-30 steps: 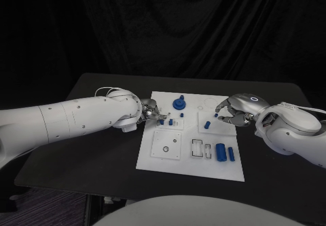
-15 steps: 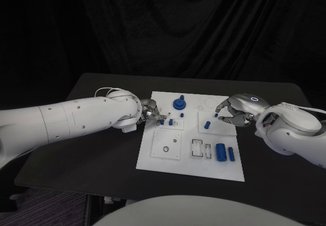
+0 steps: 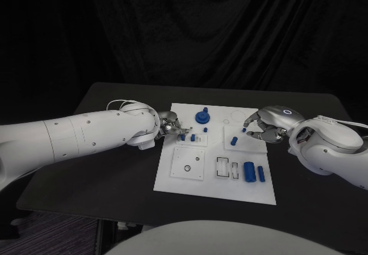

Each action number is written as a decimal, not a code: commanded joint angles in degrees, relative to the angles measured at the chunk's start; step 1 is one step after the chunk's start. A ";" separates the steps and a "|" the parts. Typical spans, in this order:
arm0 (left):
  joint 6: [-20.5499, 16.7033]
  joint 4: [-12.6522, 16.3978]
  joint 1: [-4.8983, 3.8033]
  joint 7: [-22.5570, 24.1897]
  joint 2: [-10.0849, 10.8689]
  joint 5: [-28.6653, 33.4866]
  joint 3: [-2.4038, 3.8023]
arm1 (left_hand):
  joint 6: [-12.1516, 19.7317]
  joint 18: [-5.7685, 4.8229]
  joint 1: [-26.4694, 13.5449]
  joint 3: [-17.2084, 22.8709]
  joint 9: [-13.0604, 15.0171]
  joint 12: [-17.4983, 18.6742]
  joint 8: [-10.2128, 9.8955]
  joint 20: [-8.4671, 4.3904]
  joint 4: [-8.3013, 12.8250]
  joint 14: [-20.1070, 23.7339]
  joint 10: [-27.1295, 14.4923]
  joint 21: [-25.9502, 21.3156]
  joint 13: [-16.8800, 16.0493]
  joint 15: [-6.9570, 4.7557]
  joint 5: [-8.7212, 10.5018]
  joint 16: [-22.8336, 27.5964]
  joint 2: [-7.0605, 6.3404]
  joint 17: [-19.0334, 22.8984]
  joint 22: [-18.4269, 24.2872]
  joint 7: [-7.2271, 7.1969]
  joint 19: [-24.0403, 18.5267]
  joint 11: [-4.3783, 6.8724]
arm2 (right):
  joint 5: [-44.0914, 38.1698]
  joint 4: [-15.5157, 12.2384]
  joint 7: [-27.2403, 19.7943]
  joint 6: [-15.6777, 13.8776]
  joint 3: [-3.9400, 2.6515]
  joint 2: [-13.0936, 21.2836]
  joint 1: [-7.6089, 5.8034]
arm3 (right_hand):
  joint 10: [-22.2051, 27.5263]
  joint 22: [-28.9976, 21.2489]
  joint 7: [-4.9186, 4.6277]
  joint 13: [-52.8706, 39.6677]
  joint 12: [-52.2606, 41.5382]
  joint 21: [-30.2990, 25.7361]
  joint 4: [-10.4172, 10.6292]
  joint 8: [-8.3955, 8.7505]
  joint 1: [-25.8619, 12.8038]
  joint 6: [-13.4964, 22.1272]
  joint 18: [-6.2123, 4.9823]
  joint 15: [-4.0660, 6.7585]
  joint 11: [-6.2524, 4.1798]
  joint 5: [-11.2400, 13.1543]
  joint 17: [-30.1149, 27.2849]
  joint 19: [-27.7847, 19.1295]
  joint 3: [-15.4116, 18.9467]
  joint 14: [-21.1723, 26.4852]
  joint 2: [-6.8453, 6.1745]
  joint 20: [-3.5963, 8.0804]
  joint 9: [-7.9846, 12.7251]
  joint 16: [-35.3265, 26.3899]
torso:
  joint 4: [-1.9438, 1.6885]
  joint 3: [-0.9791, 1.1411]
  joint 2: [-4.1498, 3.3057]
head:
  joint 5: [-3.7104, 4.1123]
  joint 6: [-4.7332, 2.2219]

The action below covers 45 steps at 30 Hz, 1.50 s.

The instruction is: Assemble the parts on the task board

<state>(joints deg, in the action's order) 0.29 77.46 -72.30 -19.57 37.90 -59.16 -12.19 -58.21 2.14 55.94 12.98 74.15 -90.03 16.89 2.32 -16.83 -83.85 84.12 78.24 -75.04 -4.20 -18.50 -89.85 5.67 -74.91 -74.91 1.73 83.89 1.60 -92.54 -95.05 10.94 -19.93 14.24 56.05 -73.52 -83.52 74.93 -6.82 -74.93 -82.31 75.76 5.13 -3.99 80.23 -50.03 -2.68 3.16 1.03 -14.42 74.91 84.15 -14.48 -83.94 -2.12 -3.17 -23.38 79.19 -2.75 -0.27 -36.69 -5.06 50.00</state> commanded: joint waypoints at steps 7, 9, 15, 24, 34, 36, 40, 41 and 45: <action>-1.67 0.01 0.10 1.92 0.02 0.22 0.03 | 0.62 0.47 0.06 -0.58 2.58 0.03 2.67 -0.58 0.10 -6.15 5.88 0.61 -14.96 -0.57 0.30 -0.15 0.49 -15.09 -11.65 -0.31 0.86 0.61 | -0.21 -0.09 1.18 0.36 -0.03 0.11 0.15 | 0.43 10.68 0.08 -6.65 0.25 -0.20 0.00 0.20 0.66 -0.33 -0.58 -0.13 -0.02 -0.33 0.02 0.35 -0.25 -2.89 0.13 0.00 0.09 -0.28 | -0.03 -0.01 0.01 | 0.13 0.00; -1.77 0.01 0.10 1.93 0.02 0.22 0.03 | 0.62 0.46 0.19 -0.62 2.64 0.03 3.60 -0.63 0.11 -6.15 5.88 0.70 -14.96 -0.63 0.24 -0.15 0.43 -15.09 -11.68 -0.39 0.91 0.68 | -0.21 -0.09 1.19 0.37 -0.03 0.10 0.15 | 0.43 10.65 0.04 -6.64 0.27 -0.29 -0.05 0.20 0.70 -0.36 -0.59 -0.16 0.03 -0.40 0.01 0.32 -0.38 -2.89 0.18 -0.02 0.14 -0.29 | 0.02 0.00 0.02 | 0.11 0.00; -2.03 -0.01 0.11 1.93 0.02 0.22 0.03 | -0.27 0.38 0.40 -0.76 3.19 0.03 8.39 -0.78 0.12 -6.15 5.88 1.07 -14.96 -0.80 0.13 -0.15 0.27 -15.09 -11.78 -0.57 1.10 0.85 | -0.21 -0.08 1.21 0.40 -0.03 0.07 0.16 | 0.43 10.65 0.04 -6.64 0.27 -0.29 -0.05 0.20 0.70 -0.36 -0.59 -0.16 0.03 -0.40 0.01 0.32 -0.38 -2.89 0.18 -0.02 0.14 -0.29 | 0.03 -0.01 0.00 | 0.11 0.00; -1.09 0.02 0.11 1.33 0.11 0.22 0.03 | 0.71 0.39 1.03 -0.87 3.07 0.03 9.56 -0.91 0.27 -6.15 5.88 1.06 -14.96 -0.92 -0.14 -0.15 -0.32 -15.09 -11.76 -0.68 1.10 0.97 | -0.21 -0.06 1.20 0.44 -0.03 0.06 0.17 | 0.43 10.65 0.04 -6.64 0.27 -0.29 -0.05 0.20 0.70 -0.36 -0.59 -0.16 0.03 -0.40 0.01 0.32 -0.38 -2.89 0.18 -0.02 0.14 -0.29 | -0.01 -0.01 -0.02 | 0.07 0.00; -0.83 0.19 0.11 1.67 0.11 0.22 0.03 | 2.30 0.40 3.89 -0.45 2.89 0.03 11.15 -1.06 0.80 -6.15 5.88 1.03 -14.96 -1.06 -1.24 -0.15 -1.83 -15.09 -11.75 -0.86 1.07 1.13 | -0.21 -0.05 1.19 0.47 -0.03 0.05 0.19 | 0.46 10.65 0.01 -6.59 0.30 -0.31 -0.04 0.20 0.63 -0.40 -0.59 -0.19 0.07 -0.42 -0.01 0.32 -0.43 -2.88 0.16 -0.04 0.19 -0.30 | -0.04 -0.01 0.03 | 0.06 0.00; -0.59 0.23 0.11 1.60 0.12 0.22 0.03 | 2.76 0.40 5.27 -0.12 2.85 0.03 11.85 -1.13 1.11 -6.15 5.88 1.04 -14.96 -1.11 -2.55 -0.15 -2.50 -15.09 -11.75 -0.93 1.07 1.20 | -0.21 -0.06 1.20 0.49 -0.03 0.07 0.19 | 0.46 10.65 0.01 -6.59 0.30 -0.31 -0.04 0.20 0.63 -0.40 -0.59 -0.19 0.07 -0.42 -0.01 0.32 -0.43 -2.88 0.16 -0.04 0.19 -0.30 | -0.04 0.00 0.03 | 0.04 0.00; -0.13 0.28 0.11 1.52 0.13 0.22 0.03 | 3.12 0.39 6.73 0.34 2.81 0.03 12.46 -1.18 1.63 -6.15 5.88 1.06 -14.96 -1.19 -3.59 -0.15 -3.06 -15.09 -11.75 -1.03 1.07 1.26 | -0.21 -0.05 1.20 0.54 -0.03 0.06 0.20 | 0.46 10.65 0.01 -6.59 0.30 -0.31 -0.04 0.20 0.63 -0.40 -0.59 -0.19 0.07 -0.42 -0.01 0.32 -0.43 -2.88 0.16 -0.04 0.19 -0.30 | -0.03 0.01 0.02 | 0.05 0.00; -0.07 0.28 0.11 1.56 0.12 0.22 0.03 | 3.18 0.39 7.13 0.50 2.81 0.03 12.64 -1.20 1.80 -6.15 5.88 1.07 -14.96 -1.21 -3.77 -0.15 -3.20 -15.09 -11.75 -1.06 1.08 1.29 | -0.21 -0.05 1.20 0.55 -0.03 0.06 0.20 | 0.46 10.65 0.01 -6.59 0.30 -0.31 -0.04 0.20 0.63 -0.40 -0.59 -0.19 0.07 -0.42 -0.01 0.32 -0.43 -2.88 0.16 -0.04 0.19 -0.30 | -0.03 0.00 0.02 | 0.04 0.00; 0.12 0.25 0.11 1.73 0.03 0.22 0.03 | 3.15 0.39 7.37 0.60 2.83 0.03 12.85 -1.21 1.89 -6.15 5.88 1.08 -14.96 -1.21 -3.85 -0.15 -3.27 -15.09 -11.75 -1.07 1.08 1.31 | -0.19 -0.04 1.18 0.57 -0.03 0.03 0.21 | 0.46 10.65 0.01 -6.59 0.30 -0.31 -0.04 0.20 0.63 -0.40 -0.59 -0.19 0.07 -0.42 -0.01 0.32 -0.43 -2.88 0.16 -0.04 0.19 -0.30 | -0.02 0.00 0.02 | -0.03 0.00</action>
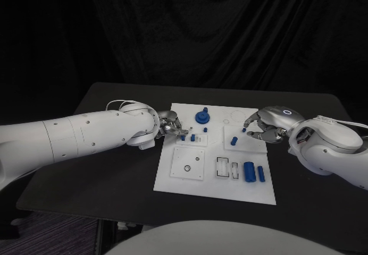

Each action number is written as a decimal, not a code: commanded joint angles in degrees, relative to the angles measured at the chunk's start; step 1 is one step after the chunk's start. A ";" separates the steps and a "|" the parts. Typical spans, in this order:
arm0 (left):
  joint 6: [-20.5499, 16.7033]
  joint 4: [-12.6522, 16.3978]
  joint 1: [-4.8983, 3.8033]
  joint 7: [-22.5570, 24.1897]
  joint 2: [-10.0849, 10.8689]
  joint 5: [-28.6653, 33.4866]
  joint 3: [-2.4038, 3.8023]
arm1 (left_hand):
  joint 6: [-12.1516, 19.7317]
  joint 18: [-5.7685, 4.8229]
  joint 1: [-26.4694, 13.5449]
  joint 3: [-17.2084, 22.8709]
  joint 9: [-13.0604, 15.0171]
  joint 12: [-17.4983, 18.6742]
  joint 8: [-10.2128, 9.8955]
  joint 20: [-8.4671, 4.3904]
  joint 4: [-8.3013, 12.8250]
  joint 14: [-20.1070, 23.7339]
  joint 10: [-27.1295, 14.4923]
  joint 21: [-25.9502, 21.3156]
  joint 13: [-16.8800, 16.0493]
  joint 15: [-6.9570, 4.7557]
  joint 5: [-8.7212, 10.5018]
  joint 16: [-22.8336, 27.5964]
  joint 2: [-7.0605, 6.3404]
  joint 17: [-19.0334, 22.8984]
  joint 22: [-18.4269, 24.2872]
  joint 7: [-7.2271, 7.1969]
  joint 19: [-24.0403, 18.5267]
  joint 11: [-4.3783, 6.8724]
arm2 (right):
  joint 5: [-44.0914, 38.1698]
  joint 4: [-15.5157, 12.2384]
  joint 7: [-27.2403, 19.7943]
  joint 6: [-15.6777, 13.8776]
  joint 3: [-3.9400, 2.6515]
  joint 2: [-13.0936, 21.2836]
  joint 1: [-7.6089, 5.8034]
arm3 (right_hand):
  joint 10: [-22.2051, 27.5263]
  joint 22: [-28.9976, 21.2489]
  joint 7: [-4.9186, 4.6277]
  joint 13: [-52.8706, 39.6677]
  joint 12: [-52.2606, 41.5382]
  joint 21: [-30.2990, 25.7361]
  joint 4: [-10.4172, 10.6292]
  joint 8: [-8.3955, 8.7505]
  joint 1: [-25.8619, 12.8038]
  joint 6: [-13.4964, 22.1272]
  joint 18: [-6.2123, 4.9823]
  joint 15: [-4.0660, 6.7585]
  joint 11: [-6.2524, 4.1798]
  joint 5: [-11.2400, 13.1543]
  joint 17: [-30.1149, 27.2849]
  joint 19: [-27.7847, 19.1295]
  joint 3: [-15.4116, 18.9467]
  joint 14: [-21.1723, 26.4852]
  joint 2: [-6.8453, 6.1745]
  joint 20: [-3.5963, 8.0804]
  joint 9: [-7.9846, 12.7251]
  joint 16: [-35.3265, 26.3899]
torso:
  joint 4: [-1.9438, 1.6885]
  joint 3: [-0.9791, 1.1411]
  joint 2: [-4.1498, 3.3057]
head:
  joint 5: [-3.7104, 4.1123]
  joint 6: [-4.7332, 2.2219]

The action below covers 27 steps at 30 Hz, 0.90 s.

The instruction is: Assemble the parts on the task board

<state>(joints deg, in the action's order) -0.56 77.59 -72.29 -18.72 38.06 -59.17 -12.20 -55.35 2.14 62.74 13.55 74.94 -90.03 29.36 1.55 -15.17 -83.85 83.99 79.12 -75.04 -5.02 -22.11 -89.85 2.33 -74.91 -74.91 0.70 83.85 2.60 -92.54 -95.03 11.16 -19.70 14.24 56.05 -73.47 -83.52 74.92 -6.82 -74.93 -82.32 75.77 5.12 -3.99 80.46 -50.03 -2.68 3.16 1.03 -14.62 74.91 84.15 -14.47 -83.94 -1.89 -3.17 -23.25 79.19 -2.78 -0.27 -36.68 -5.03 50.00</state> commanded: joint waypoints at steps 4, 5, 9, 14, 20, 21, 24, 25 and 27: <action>1.42 0.08 0.10 0.95 -0.25 0.22 0.04 | 0.31 0.40 0.65 0.06 2.04 0.03 0.40 -0.45 0.27 -6.15 6.01 0.16 -14.96 -0.40 -0.26 -0.15 0.04 -15.09 -11.74 -0.04 1.09 0.32 | 0.60 -0.07 0.87 0.37 -0.03 0.01 0.17 | 0.47 10.65 0.00 -6.58 0.32 -0.39 -0.03 0.20 0.35 -0.42 -0.61 -0.20 0.08 -0.22 -0.02 0.30 -0.45 -2.88 -0.10 -0.05 0.08 -0.30 | 0.02 0.00 0.02 | -0.20 0.00; 1.55 0.06 0.10 0.91 -0.28 0.22 0.04 | 0.34 0.40 0.70 0.08 2.03 0.03 0.37 -0.45 0.29 -6.15 6.01 0.14 -14.96 -0.40 -0.28 -0.15 0.02 -15.09 -11.73 -0.05 1.08 0.32 | 0.77 -0.07 0.86 0.40 -0.03 0.01 0.17 | 0.46 10.64 0.00 -6.59 0.31 -0.40 -0.03 0.20 0.35 -0.42 -0.62 -0.20 0.08 -0.22 -0.02 0.29 -0.45 -2.88 -0.09 -0.05 0.08 -0.30 | 0.00 0.00 0.01 | -0.18 0.00; 2.07 -0.02 0.10 0.66 -0.33 0.22 0.04 | 0.65 0.41 1.15 0.29 1.94 0.03 0.16 -0.47 0.48 -6.15 6.01 0.12 -14.96 -0.41 -0.38 -0.15 -0.12 -15.09 -11.72 -0.07 1.07 0.34 | 1.11 -0.06 0.84 0.47 -0.03 0.03 0.17 | 0.46 10.64 0.00 -6.59 0.31 -0.40 -0.03 0.20 0.35 -0.42 -0.62 -0.20 0.08 -0.22 -0.02 0.29 -0.45 -2.88 -0.09 -0.05 0.08 -0.30 | 0.02 0.01 0.00 | -0.21 0.00; 2.88 -0.04 0.11 0.18 -0.33 0.22 0.04 | 0.94 0.41 2.19 0.83 1.89 0.03 0.29 -0.51 1.06 -6.15 6.01 0.10 -14.96 -0.45 -0.75 -0.15 -0.43 -15.09 -11.72 -0.11 1.05 0.38 | 1.28 -0.07 0.83 0.52 -0.03 0.05 0.17 | 0.45 10.63 0.00 -6.60 0.30 -0.45 -0.03 0.19 0.34 -0.43 -0.62 -0.21 0.10 -0.23 -0.03 0.28 -0.47 -2.88 -0.09 -0.06 0.09 -0.31 | -0.04 0.02 0.00 | -0.09 0.00; 3.67 -0.04 0.11 -0.37 -0.41 0.22 0.04 | 1.43 0.43 2.77 1.21 1.72 0.03 -0.26 -0.52 1.43 -6.15 6.01 0.03 -14.96 -0.48 -0.85 -0.15 -0.61 -15.09 -11.69 -0.13 1.02 0.41 | 1.33 -0.07 0.82 0.56 -0.03 0.07 0.17 | 0.45 10.63 0.00 -6.60 0.30 -0.45 -0.03 0.19 0.34 -0.43 -0.62 -0.21 0.10 -0.23 -0.03 0.28 -0.47 -2.88 -0.09 -0.06 0.09 -0.31 | -0.02 0.02 -0.05 | -0.16 0.00; 3.79 -0.04 0.11 -0.46 -0.42 0.22 0.04 | 1.46 0.42 2.78 1.22 1.71 0.03 -0.29 -0.52 1.44 -6.15 6.01 0.04 -14.96 -0.48 -0.85 -0.15 -0.61 -15.09 -11.70 -0.13 1.02 0.41 | 1.34 -0.07 0.82 0.57 -0.03 0.07 0.17 | 0.45 10.63 0.00 -6.60 0.30 -0.45 -0.03 0.19 0.34 -0.43 -0.62 -0.21 0.10 -0.23 -0.03 0.28 -0.47 -2.88 -0.09 -0.06 0.09 -0.31 | -0.03 0.02 -0.04 | -0.16 0.00; 4.06 -0.02 0.11 -0.67 -0.42 0.22 0.04 | 1.68 0.44 2.81 1.25 1.63 0.03 -0.66 -0.52 1.45 -6.15 6.01 -0.03 -14.96 -0.48 -0.85 -0.15 -0.62 -15.09 -11.68 -0.13 0.99 0.41 | 1.35 -0.09 0.82 0.60 -0.03 0.09 0.18 | 0.45 10.63 0.00 -6.60 0.30 -0.45 -0.03 0.19 0.34 -0.43 -0.62 -0.21 0.10 -0.23 -0.03 0.28 -0.47 -2.88 -0.09 -0.06 0.09 -0.31 | -0.04 0.05 -0.04 | -0.16 0.00; 4.12 -0.01 0.11 -0.72 -0.41 0.22 0.04 | 1.89 0.44 2.91 1.35 1.55 0.03 -0.94 -0.53 1.50 -6.15 6.01 -0.03 -14.96 -0.48 -0.86 -0.15 -0.61 -15.09 -11.67 -0.12 0.98 0.41 | 1.35 -0.09 0.82 0.61 -0.03 0.10 0.18 | 0.45 10.63 0.00 -6.60 0.30 -0.45 -0.03 0.19 0.34 -0.43 -0.62 -0.21 0.10 -0.23 -0.03 0.28 -0.47 -2.88 -0.09 -0.06 0.09 -0.31 | -0.02 0.05 -0.04 | -0.18 0.00; 4.20 -0.02 0.11 -0.78 -0.39 0.22 0.04 | 2.02 0.47 3.13 1.61 1.50 0.03 -1.02 -0.53 1.61 -6.15 6.01 -0.15 -14.96 -0.48 -1.01 -0.15 -0.64 -15.09 -11.64 -0.11 0.93 0.41 | 1.35 -0.08 0.82 0.61 -0.03 0.11 0.18 | 0.45 10.63 0.00 -6.60 0.30 -0.45 -0.03 0.19 0.34 -0.43 -0.62 -0.21 0.10 -0.23 -0.03 0.28 -0.47 -2.88 -0.09 -0.06 0.09 -0.31 | -0.02 0.06 -0.03 | -0.20 0.00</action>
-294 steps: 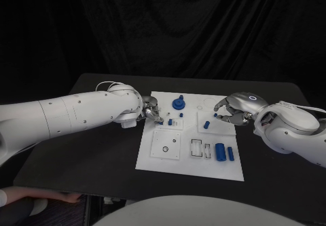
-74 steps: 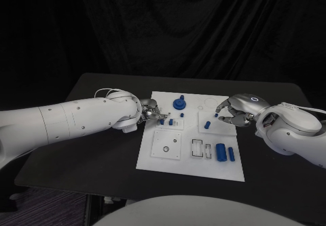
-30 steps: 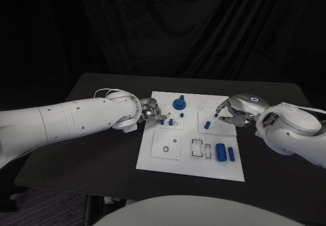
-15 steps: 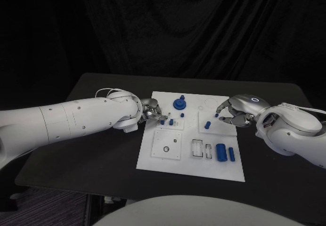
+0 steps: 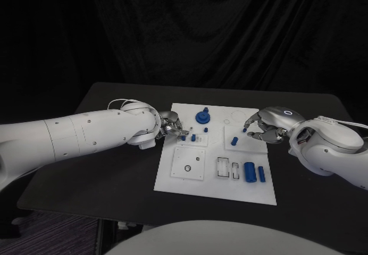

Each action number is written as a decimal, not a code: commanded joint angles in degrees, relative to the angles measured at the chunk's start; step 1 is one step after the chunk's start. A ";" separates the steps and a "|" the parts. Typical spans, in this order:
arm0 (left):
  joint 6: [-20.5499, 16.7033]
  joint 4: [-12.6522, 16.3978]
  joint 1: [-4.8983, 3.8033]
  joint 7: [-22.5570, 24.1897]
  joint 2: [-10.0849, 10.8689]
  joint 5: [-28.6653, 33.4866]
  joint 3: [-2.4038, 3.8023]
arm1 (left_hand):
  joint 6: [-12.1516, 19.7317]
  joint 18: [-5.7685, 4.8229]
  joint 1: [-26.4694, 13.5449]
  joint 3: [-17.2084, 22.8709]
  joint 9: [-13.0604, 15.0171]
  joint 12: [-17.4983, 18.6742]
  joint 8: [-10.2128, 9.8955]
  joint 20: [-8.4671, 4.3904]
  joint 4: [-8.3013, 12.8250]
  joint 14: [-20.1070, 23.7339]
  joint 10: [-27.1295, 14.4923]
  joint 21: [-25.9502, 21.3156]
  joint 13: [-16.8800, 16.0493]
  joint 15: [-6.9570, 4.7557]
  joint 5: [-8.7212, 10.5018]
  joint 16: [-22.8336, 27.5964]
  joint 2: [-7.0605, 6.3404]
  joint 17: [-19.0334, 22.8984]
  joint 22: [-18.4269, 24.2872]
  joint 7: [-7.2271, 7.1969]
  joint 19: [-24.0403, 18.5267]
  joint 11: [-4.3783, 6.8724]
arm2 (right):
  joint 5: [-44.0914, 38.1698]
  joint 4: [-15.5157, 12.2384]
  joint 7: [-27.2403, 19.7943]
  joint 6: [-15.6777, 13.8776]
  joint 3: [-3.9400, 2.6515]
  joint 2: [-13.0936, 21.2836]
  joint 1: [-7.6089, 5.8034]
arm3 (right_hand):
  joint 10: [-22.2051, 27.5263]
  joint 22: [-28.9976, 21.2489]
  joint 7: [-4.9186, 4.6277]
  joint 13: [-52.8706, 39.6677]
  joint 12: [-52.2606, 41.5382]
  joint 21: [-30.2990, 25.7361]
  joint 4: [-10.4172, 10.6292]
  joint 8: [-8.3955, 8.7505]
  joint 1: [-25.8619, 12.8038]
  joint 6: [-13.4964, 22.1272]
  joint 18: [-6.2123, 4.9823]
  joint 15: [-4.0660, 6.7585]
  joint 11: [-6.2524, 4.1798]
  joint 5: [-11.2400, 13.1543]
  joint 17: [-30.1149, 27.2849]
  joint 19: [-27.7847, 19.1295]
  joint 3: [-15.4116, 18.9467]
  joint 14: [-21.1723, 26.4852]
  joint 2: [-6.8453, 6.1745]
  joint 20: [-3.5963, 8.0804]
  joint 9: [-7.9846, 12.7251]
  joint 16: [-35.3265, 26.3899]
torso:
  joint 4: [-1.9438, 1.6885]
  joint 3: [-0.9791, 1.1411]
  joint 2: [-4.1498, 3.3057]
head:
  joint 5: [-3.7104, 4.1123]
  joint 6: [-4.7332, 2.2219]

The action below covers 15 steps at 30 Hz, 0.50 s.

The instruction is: Assemble the parts on the task board

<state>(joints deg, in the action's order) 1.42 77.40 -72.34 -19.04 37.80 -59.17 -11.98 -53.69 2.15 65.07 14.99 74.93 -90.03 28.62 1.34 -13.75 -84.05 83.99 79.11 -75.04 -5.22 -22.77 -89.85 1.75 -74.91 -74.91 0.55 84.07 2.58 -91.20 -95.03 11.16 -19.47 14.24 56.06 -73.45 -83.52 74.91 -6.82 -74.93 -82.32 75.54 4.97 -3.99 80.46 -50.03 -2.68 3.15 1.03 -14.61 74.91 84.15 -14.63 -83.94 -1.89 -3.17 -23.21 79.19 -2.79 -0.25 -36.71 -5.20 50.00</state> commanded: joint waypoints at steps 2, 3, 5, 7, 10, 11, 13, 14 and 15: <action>2.28 0.18 0.17 -0.47 -0.09 0.22 -0.19 | 0.46 0.46 1.09 0.53 1.46 0.03 -0.38 -0.33 0.33 -5.95 6.01 -0.16 -14.96 -0.28 -0.67 -0.15 -0.13 -15.09 -11.64 0.07 0.70 0.40 | 0.01 -0.07 0.82 0.39 -0.03 0.10 0.15 | 0.50 10.61 0.00 -6.54 0.36 -0.32 0.08 0.19 0.34 -0.45 -0.64 -0.24 0.15 -0.26 -0.10 0.25 -0.38 -2.86 -0.11 -0.08 0.09 -0.36 | 0.00 0.00 0.00 | -0.08 0.00; 2.32 0.18 0.17 -0.48 -0.06 0.22 -0.19 | 0.49 0.46 1.17 0.63 1.45 0.03 -0.41 -0.33 0.39 -5.95 6.01 -0.15 -14.96 -0.27 -0.76 -0.15 -0.16 -15.09 -11.64 0.07 0.70 0.41 | 0.01 -0.06 0.83 0.40 -0.03 0.10 0.15 | 0.50 10.61 0.00 -6.54 0.36 -0.32 0.08 0.19 0.34 -0.45 -0.64 -0.24 0.15 -0.26 -0.10 0.25 -0.38 -2.86 -0.11 -0.08 0.09 -0.36 | 0.00 0.00 0.00 | -0.08 0.00; 2.36 0.20 0.17 -0.49 -0.03 0.22 -0.19 | 0.51 0.46 1.26 0.75 1.44 0.03 -0.43 -0.33 0.44 -5.95 6.01 -0.16 -14.96 -0.27 -0.85 -0.15 -0.20 -15.09 -11.64 0.07 0.70 0.40 | 0.01 -0.04 0.83 0.40 -0.03 0.09 0.15 | 0.50 10.61 0.00 -6.54 0.36 -0.32 0.08 0.19 0.34 -0.45 -0.64 -0.24 0.15 -0.26 -0.10 0.25 -0.38 -2.86 -0.11 -0.08 0.09 -0.36 | -0.01 -0.03 0.01 | -0.04 0.00; 2.40 0.20 0.17 -0.48 0.00 0.22 -0.19 | 0.52 0.46 1.36 0.90 1.43 0.03 -0.46 -0.33 0.50 -5.95 6.01 -0.16 -14.96 -0.26 -0.94 -0.15 -0.23 -15.09 -11.64 0.07 0.69 0.40 | 0.01 -0.02 0.83 0.41 -0.03 0.08 0.15 | 0.50 10.61 0.00 -6.54 0.36 -0.32 0.08 0.19 0.34 -0.45 -0.64 -0.24 0.15 -0.26 -0.10 0.25 -0.38 -2.86 -0.11 -0.08 0.09 -0.36 | -0.01 -0.04 0.01 | -0.03 0.00; 2.45 0.23 0.17 -0.49 0.05 0.22 -0.19 | 0.56 0.47 1.77 1.55 1.42 0.03 -0.57 -0.33 0.81 -5.95 6.01 -0.22 -14.96 -0.27 -1.41 -0.15 -0.49 -15.09 -11.62 0.09 0.66 0.39 | 0.01 0.00 0.83 0.44 -0.03 0.06 0.16 | 0.50 10.61 0.00 -6.54 0.36 -0.32 0.08 0.19 0.34 -0.45 -0.64 -0.24 0.15 -0.26 -0.10 0.25 -0.38 -2.86 -0.11 -0.08 0.09 -0.36 | 0.00 -0.04 0.00 | 0.00 0.00; 2.47 0.24 0.17 -0.49 0.06 0.22 -0.19 | 0.56 0.47 1.79 1.58 1.42 0.03 -0.57 -0.33 0.83 -5.95 6.01 -0.23 -14.96 -0.27 -1.43 -0.15 -0.50 -15.09 -11.62 0.09 0.65 0.39 | 0.01 0.01 0.84 0.45 -0.03 0.06 0.16 | 0.50 10.61 0.00 -6.54 0.36 -0.32 0.08 0.19 0.34 -0.45 -0.64 -0.24 0.15 -0.26 -0.10 0.25 -0.38 -2.86 -0.11 -0.08 0.09 -0.36 | -0.01 -0.04 -0.01 | 0.01 0.00; 2.51 0.26 0.17 -0.51 0.10 0.22 -0.19 | 0.55 0.46 2.09 2.18 1.41 0.03 -0.64 -0.33 1.08 -5.95 6.01 -0.18 -14.96 -0.27 -1.95 -0.15 -0.74 -15.09 -11.63 0.11 0.67 0.39 | 0.01 0.02 0.85 0.47 -0.03 0.06 0.16 | 0.50 10.61 0.00 -6.54 0.36 -0.32 0.08 0.19 0.34 -0.45 -0.64 -0.24 0.15 -0.26 -0.10 0.25 -0.38 -2.86 -0.11 -0.08 0.09 -0.36 | -0.02 -0.04 -0.01 | 0.01 0.00; 2.55 0.28 0.17 -0.52 0.12 0.22 -0.19 | 0.55 0.47 2.12 2.27 1.41 0.03 -0.65 -0.33 1.12 -5.95 6.01 -0.21 -14.96 -0.27 -2.05 -0.15 -0.77 -15.09 -11.63 0.11 0.66 0.39 | 0.01 0.03 0.85 0.47 -0.03 0.06 0.16 | 0.52 10.60 0.00 -6.50 0.39 -0.37 0.03 0.19 0.38 -0.47 -0.65 -0.27 0.17 -0.27 -0.10 0.24 -0.43 -2.86 -0.12 -0.09 0.12 -0.36 | -0.03 -0.04 0.01 | 0.13 0.00; 2.59 0.31 0.17 -0.52 0.15 0.22 -0.19 | 0.55 0.45 2.17 2.41 1.41 0.03 -0.67 -0.33 1.16 -5.95 6.01 -0.14 -14.96 -0.26 -2.16 -0.15 -0.83 -15.09 -11.65 0.11 0.69 0.39 | 0.01 0.03 0.86 0.47 -0.03 0.06 0.16 | 0.52 10.60 0.00 -6.50 0.39 -0.37 0.03 0.19 0.38 -0.47 -0.65 -0.27 0.17 -0.27 -0.10 0.24 -0.43 -2.86 -0.12 -0.09 0.12 -0.36 | -0.04 -0.04 0.01 | 0.13 0.00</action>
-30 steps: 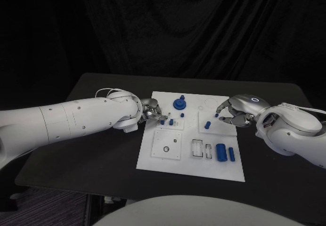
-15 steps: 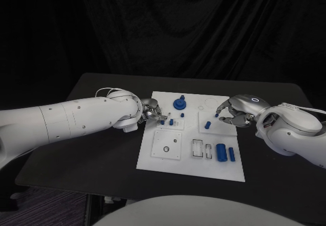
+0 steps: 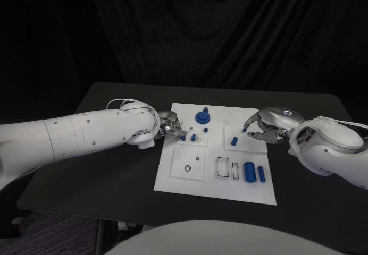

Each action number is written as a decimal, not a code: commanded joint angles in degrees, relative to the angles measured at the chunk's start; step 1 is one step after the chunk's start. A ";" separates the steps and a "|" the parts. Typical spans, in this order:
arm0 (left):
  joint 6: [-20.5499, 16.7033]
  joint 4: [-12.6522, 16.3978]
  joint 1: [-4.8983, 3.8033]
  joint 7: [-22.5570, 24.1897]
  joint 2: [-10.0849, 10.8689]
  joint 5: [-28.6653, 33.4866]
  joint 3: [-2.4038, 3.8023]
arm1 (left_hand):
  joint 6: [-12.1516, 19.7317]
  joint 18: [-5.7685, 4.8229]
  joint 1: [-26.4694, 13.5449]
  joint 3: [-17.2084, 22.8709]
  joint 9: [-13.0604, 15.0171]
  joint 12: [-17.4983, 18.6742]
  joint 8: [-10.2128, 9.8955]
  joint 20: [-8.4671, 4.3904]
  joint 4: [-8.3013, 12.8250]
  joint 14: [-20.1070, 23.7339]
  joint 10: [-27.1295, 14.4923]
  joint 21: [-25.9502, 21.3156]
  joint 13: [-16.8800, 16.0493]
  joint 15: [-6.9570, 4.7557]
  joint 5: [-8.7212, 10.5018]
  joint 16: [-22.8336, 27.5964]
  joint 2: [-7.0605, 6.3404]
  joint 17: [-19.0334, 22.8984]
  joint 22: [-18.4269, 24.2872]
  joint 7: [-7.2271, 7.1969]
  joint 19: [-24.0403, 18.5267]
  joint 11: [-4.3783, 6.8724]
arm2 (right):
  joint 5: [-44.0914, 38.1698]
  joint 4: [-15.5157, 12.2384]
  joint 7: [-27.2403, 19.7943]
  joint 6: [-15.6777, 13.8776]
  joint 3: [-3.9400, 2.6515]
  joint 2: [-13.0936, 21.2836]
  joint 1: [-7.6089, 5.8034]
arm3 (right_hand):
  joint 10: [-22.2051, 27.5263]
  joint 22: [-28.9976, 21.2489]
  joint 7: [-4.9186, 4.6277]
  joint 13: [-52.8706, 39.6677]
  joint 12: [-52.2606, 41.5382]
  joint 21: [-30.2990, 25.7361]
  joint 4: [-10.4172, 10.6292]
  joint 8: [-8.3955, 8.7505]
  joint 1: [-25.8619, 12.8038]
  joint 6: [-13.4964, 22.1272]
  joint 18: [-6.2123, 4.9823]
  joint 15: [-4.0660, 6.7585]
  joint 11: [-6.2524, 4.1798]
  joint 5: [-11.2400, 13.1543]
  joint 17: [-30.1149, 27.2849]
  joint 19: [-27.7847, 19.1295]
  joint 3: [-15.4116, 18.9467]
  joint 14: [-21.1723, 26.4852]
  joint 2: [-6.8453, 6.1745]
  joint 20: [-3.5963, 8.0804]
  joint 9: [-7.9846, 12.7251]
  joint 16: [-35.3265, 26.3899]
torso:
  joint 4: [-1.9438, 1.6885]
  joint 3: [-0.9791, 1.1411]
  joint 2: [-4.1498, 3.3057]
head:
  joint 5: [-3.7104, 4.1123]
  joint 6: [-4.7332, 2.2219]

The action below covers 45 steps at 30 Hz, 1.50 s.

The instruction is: Assemble the parts on the task board

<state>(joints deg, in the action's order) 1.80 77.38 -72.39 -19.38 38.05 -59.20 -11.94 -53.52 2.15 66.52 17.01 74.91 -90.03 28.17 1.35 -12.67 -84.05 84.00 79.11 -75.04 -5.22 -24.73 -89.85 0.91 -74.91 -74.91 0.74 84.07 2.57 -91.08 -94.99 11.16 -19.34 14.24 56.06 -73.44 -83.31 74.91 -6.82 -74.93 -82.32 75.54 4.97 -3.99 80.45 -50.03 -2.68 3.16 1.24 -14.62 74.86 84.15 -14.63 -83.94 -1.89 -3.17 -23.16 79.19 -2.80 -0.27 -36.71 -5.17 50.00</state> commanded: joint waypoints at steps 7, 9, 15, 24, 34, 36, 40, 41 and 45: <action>2.55 0.46 0.22 -0.17 0.00 0.25 -0.22 | 0.37 0.48 0.75 0.47 1.43 0.03 -0.22 -0.34 0.12 -5.95 6.00 -0.27 -14.96 -0.27 -0.26 -0.15 -0.03 -15.09 -11.61 -0.08 0.63 0.41 | -0.11 0.03 0.86 0.32 -0.03 0.03 0.15 | 0.31 10.60 0.00 -6.50 0.39 -0.37 0.03 0.19 0.38 -0.47 -0.65 -0.27 -0.04 -0.27 -0.06 0.24 -0.44 -2.86 -0.12 -0.09 0.07 -0.36 | 0.03 0.00 0.02 | 0.09 0.00; 2.64 0.47 0.22 -0.13 0.02 0.25 -0.22 | 0.37 0.48 0.79 0.56 1.43 0.03 -0.24 -0.34 0.19 -5.95 6.00 -0.27 -14.96 -0.27 -0.29 -0.15 -0.16 -15.09 -11.61 -0.07 0.63 0.40 | -0.11 0.02 0.85 0.30 -0.03 0.02 0.15 | 0.31 10.60 0.00 -6.50 0.39 -0.37 0.03 0.19 0.38 -0.47 -0.65 -0.27 -0.04 -0.27 -0.06 0.24 -0.44 -2.86 -0.12 -0.09 0.07 -0.36 | 0.05 -0.01 0.03 | 0.10 0.00; 2.79 0.44 0.22 0.01 -0.01 0.25 -0.22 | 0.23 0.51 0.53 1.00 1.40 0.03 -0.36 -0.31 0.04 -5.95 6.00 -0.41 -14.96 -0.21 0.88 -0.15 -0.50 -15.09 -11.57 0.02 0.55 0.33 | -0.11 0.04 0.83 0.28 -0.03 0.00 0.15 | 0.37 10.57 -0.01 -6.43 0.46 -0.49 -0.02 0.19 0.43 -0.49 -0.67 -0.28 -0.02 -0.28 -0.16 0.20 -0.49 -2.84 -0.13 -0.11 0.09 -0.44 | 0.03 0.00 0.02 | 0.18 0.00; 1.94 0.31 0.23 -0.04 -0.09 0.25 -0.22 | 0.86 0.57 -0.88 1.61 0.59 0.03 -2.45 -0.01 -1.53 -5.95 6.00 -0.76 -14.96 0.14 6.24 -0.15 -0.48 -15.09 -11.47 0.56 0.32 -0.11 | -0.11 0.08 0.78 0.24 -0.03 -0.02 0.16 | 0.37 10.57 -0.01 -6.43 0.46 -0.49 -0.02 0.19 0.43 -0.49 -0.67 -0.28 -0.02 -0.28 -0.16 0.20 -0.49 -2.84 -0.13 -0.11 0.09 -0.44 | 0.08 0.02 0.02 | 0.13 0.00; 0.85 -0.06 0.25 -1.04 -0.03 0.25 -0.22 | 1.50 0.58 -10.53 -4.92 -3.31 0.03 -8.27 1.12 -4.14 -5.95 6.00 -0.88 -14.96 1.35 13.93 -0.15 1.20 -15.09 -11.44 2.21 0.22 -1.57 | -0.11 0.12 0.68 0.15 -0.03 -0.04 0.18 | 0.36 10.57 -0.07 -6.45 0.44 -0.49 0.05 0.18 0.28 -0.55 -0.67 -0.33 0.05 -0.27 -0.10 0.20 -0.53 -2.85 -0.12 -0.14 0.14 -0.39 | 0.06 0.00 0.01 | 0.08 0.00; 0.57 -0.12 0.26 -0.89 -0.02 0.25 -0.22 | 1.77 0.61 -15.02 -7.92 -4.04 0.03 -9.58 1.34 -4.18 -5.95 6.00 -0.95 -14.96 1.59 16.83 -0.15 2.11 -15.09 -11.42 2.50 0.19 -1.82 | -0.11 0.13 0.65 0.11 -0.03 -0.05 0.18 | 0.37 10.57 -0.09 -6.43 0.46 -0.50 0.12 0.18 0.18 -0.56 -0.67 -0.35 0.07 -0.29 -0.11 0.20 -0.54 -2.84 -0.08 -0.15 0.16 -0.40 | 0.05 0.00 0.01 | 0.07 0.00; -0.46 -0.18 0.26 0.07 0.00 0.25 -0.22 | 1.57 0.61 -18.96 -11.29 -4.47 0.03 -10.66 1.55 -4.22 -5.95 6.00 -0.88 -14.96 1.78 18.80 -0.15 3.38 -15.09 -11.44 2.71 0.22 -2.02 | -0.11 0.15 0.62 0.07 -0.03 -0.07 0.19 | 0.33 10.56 -0.10 -6.47 0.42 -0.53 0.18 0.18 0.08 -0.57 -0.67 -0.37 0.09 -0.31 -0.14 0.19 -0.55 -2.84 -0.04 -0.17 0.19 -0.42 | 0.02 0.00 0.05 | 0.10 0.00; -0.78 -0.20 0.26 0.41 0.00 0.25 -0.22 | 1.46 0.60 -19.57 -12.09 -4.46 0.03 -10.79 1.58 -4.22 -5.95 6.00 -0.84 -14.96 1.81 18.77 -0.15 3.67 -15.09 -11.45 2.73 0.24 -2.03 | -0.11 0.16 0.62 0.06 -0.03 -0.07 0.20 | 0.33 10.56 -0.10 -6.47 0.42 -0.53 0.18 0.18 0.08 -0.57 -0.67 -0.37 0.09 -0.31 -0.14 0.19 -0.55 -2.84 -0.04 -0.17 0.19 -0.42 | 0.03 -0.01 0.04 | 0.06 0.00; -1.80 -0.27 0.27 1.38 -0.02 0.25 -0.22 | 0.93 0.56 -20.63 -14.16 -4.30 0.03 -10.92 1.62 -4.20 -5.95 6.00 -0.62 -14.96 1.81 18.93 -0.15 4.56 -15.09 -11.52 2.68 0.34 -2.02 | -0.11 0.19 0.59 0.05 -0.03 -0.10 0.20 | 0.34 10.57 -0.12 -6.46 0.43 -0.52 0.25 0.19 -0.02 -0.57 -0.67 -0.38 0.11 -0.33 -0.10 0.20 -0.56 -2.84 0.00 -0.18 0.20 -0.39 | 0.01 -0.03 0.02 | 0.07 0.00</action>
<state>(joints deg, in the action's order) 1.42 77.23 -72.34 -18.96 38.07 -59.05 -12.05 -52.11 2.15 46.31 3.15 70.40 -90.03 17.21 2.58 -16.85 -84.05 84.01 78.44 -75.04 -3.77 -6.13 -89.85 5.42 -74.91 -74.91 3.59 84.07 0.92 -91.03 -94.81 11.16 -19.28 14.24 55.96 -73.39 -83.32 74.91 -7.03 -74.94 -82.06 75.20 4.98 -3.99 80.45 -50.24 -2.68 3.16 1.23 -14.61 74.75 84.15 -14.95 -83.94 -1.89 -3.17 -23.05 78.96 -2.75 -0.28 -36.68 -5.10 49.99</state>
